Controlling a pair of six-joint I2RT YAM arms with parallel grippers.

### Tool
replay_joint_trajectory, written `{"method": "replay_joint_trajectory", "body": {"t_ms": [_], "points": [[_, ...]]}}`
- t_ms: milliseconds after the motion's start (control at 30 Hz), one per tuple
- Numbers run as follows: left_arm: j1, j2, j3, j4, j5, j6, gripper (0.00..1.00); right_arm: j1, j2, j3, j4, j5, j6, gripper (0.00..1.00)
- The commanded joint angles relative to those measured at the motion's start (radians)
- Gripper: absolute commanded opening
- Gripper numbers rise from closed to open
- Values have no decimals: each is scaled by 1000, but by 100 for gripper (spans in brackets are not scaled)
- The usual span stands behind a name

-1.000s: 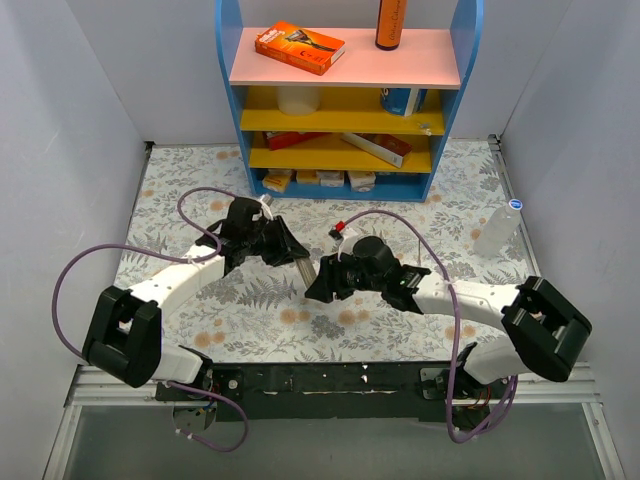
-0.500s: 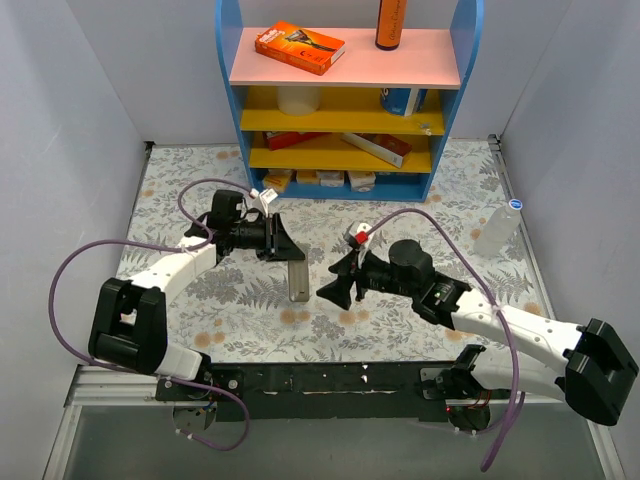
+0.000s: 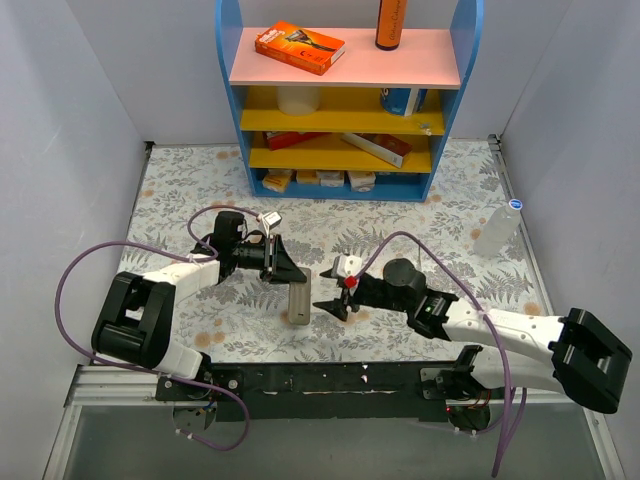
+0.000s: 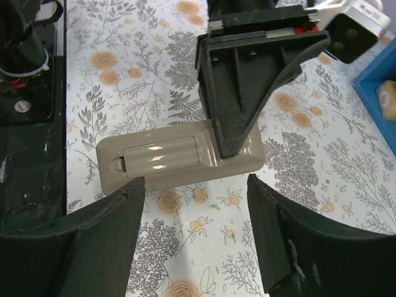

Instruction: Unload the batteries from the remote control

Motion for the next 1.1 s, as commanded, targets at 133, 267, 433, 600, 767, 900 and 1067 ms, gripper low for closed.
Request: {"method": "replay_joint_trajectory", "body": {"t_ms": [133,267,433,600,767,900,1067], "points": [[4,-28,-22,58,53,-35,0,121,85,33,115,85,-171,70],[4,-23,-25,58,51,-38,0,144,114,40,115,99,-201,67],[4,-12,-22,58,53,-40,0,170,149,50,118,114,-216,65],[4,-9,-22,58,51,-43,0,184,174,67,119,117,-216,64],[4,8,-17,45,43,-34,0,196,174,84,108,120,-208,56],[4,8,-14,28,31,-26,0,203,159,116,53,130,-198,56],[4,1,-11,21,25,-21,0,204,160,110,53,131,-194,59]]}}
